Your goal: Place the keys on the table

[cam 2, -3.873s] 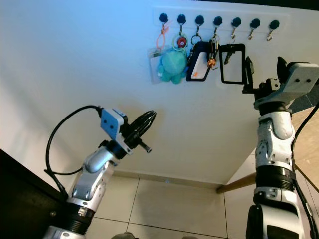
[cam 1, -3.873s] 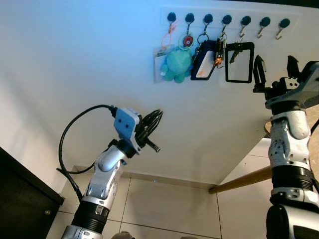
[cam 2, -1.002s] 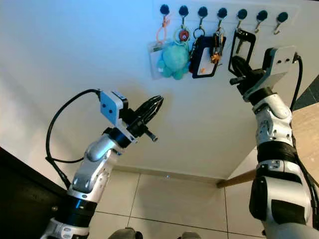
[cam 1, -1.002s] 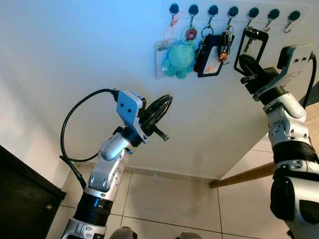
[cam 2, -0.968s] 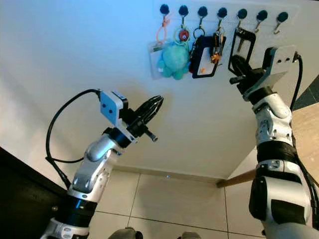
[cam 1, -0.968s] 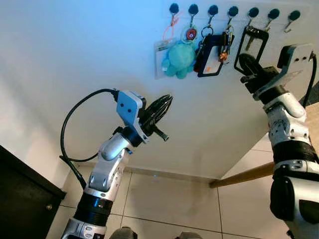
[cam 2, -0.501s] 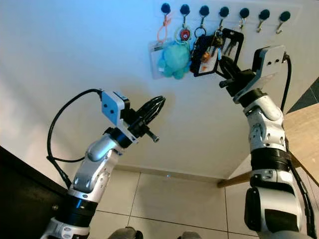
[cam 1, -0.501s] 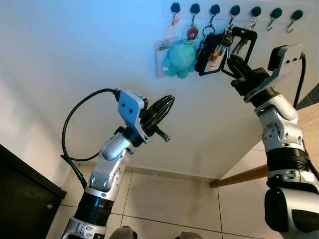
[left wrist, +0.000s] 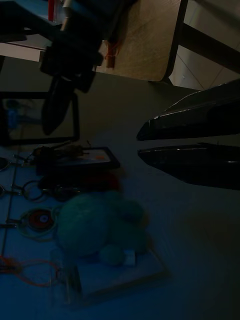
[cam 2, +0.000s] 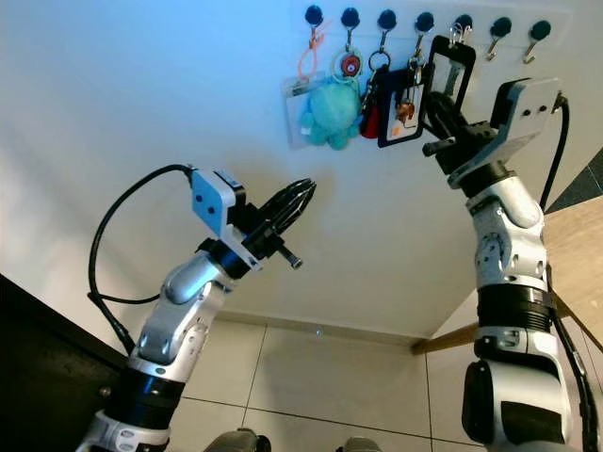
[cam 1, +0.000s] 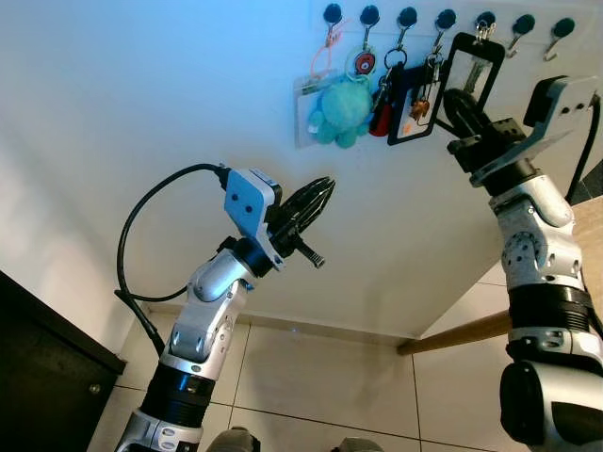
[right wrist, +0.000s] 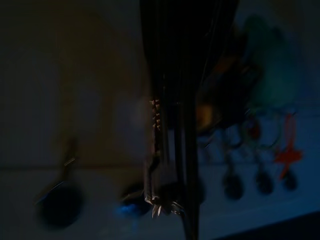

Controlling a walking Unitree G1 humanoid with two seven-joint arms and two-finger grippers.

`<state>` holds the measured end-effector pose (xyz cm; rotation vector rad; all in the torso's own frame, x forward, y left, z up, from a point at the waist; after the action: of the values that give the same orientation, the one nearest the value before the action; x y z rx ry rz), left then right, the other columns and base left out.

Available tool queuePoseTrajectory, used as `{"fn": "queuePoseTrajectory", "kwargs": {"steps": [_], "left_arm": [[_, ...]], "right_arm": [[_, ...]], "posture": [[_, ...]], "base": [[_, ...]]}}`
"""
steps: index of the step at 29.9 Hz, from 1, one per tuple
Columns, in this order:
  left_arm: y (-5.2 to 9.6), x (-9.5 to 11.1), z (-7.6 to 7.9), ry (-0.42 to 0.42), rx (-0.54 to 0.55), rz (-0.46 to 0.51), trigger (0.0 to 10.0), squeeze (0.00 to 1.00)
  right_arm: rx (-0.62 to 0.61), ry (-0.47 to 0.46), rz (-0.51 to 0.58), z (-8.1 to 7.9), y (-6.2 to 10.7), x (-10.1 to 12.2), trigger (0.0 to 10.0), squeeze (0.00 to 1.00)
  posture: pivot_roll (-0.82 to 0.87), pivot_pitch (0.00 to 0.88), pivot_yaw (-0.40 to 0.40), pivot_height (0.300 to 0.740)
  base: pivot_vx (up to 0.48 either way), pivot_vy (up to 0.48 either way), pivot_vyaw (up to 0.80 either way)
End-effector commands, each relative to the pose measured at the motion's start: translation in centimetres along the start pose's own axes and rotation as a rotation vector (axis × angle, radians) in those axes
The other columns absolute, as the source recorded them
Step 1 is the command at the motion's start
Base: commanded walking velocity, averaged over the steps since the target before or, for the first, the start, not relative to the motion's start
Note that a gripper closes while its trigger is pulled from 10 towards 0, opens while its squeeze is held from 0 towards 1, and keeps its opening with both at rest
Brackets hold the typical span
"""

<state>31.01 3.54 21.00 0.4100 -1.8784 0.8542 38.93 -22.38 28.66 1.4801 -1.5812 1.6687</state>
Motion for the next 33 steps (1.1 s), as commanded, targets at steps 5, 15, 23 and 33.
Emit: {"fn": "queuePoseTrajectory", "kwargs": {"steps": [5, 15, 23, 33], "left_arm": [[0.0, -0.3, 0.9, 0.011, -0.044, -0.011, 10.0, 0.0], [0.0, -0.2, 0.8, 0.013, -0.046, -0.004, 10.0, 0.0], [0.9, -1.0, -0.3, -0.02, 0.049, -0.023, 10.0, 0.0], [6.9, -4.8, -1.1, -0.058, 0.087, -0.192, 10.0, 0.0]], "right_arm": [[-0.062, 0.004, -0.07, 1.0, 0.2, -0.7, 10.0, 0.0], [0.014, -0.031, 0.057, -0.4, -0.3, 1.6, 10.0, 0.0], [0.02, -0.064, 0.196, -0.9, 1.2, 2.6, 0.4, 0.0], [-0.126, -0.073, 0.125, -1.6, 8.3, -3.7, 1.0, 0.0]], "posture": [[0.05, 0.084, -0.001, 0.74], [0.05, 0.077, -0.005, 0.74], [0.05, 0.078, -0.004, 0.74], [0.07, 0.083, 0.048, 0.74]], "base": [[0.0, 0.0, 0.0], [0.0, 0.0, 0.0], [0.0, 0.0, 0.0], [0.0, 0.0, 0.0]]}}
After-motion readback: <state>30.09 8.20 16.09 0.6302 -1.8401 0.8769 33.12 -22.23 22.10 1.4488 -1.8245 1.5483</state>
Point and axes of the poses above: a point about 5 cm out from each wrist's last joint towards the gripper, its own y axis pointing back from the gripper into the wrist, its own x axis along the axis of the wrist's last joint, z = x × y, the point moved 4 cm from there along -y, pointing out of the wrist towards the gripper, and after that the axes turned 12 degrees about -y, right-handed, at the moved point
